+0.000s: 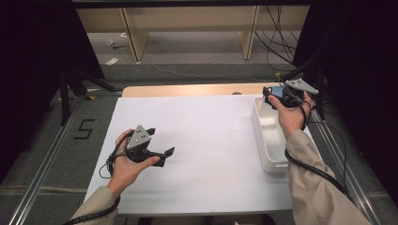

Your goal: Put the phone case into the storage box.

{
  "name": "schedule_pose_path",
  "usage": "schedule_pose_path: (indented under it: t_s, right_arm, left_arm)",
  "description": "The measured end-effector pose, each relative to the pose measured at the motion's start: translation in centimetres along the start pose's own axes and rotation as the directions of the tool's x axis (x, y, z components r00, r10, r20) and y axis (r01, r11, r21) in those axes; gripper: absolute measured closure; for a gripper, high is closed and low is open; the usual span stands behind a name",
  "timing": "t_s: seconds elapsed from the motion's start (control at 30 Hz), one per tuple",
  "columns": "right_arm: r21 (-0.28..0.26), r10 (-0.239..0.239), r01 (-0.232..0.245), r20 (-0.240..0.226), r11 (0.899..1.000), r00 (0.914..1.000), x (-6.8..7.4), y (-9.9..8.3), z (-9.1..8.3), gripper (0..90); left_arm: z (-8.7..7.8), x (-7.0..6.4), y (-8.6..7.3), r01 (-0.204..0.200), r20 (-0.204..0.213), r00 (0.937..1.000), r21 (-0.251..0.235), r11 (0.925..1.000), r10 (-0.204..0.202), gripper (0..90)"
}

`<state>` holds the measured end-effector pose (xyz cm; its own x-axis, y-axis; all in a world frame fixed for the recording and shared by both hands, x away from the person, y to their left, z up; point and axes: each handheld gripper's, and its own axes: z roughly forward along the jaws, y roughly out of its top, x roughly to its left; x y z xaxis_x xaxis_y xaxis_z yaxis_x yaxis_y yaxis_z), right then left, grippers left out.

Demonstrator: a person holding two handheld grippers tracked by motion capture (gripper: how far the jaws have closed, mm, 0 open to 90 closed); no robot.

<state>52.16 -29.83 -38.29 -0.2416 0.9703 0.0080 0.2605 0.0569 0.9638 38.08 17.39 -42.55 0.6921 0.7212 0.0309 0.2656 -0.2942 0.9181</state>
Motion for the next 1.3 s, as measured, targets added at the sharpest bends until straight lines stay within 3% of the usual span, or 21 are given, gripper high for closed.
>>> schedule_pose_path:
  t_s: [1.3]
  right_arm:
    - [0.04, -0.005, 0.004, 0.013, 0.999, 0.9999, -0.1, -0.2, 2.0, 18.5]
  left_arm:
    - [0.0, 0.0, 0.0, -0.002, 0.003, 1.0, 0.0, 1.0, 0.002, 0.9]
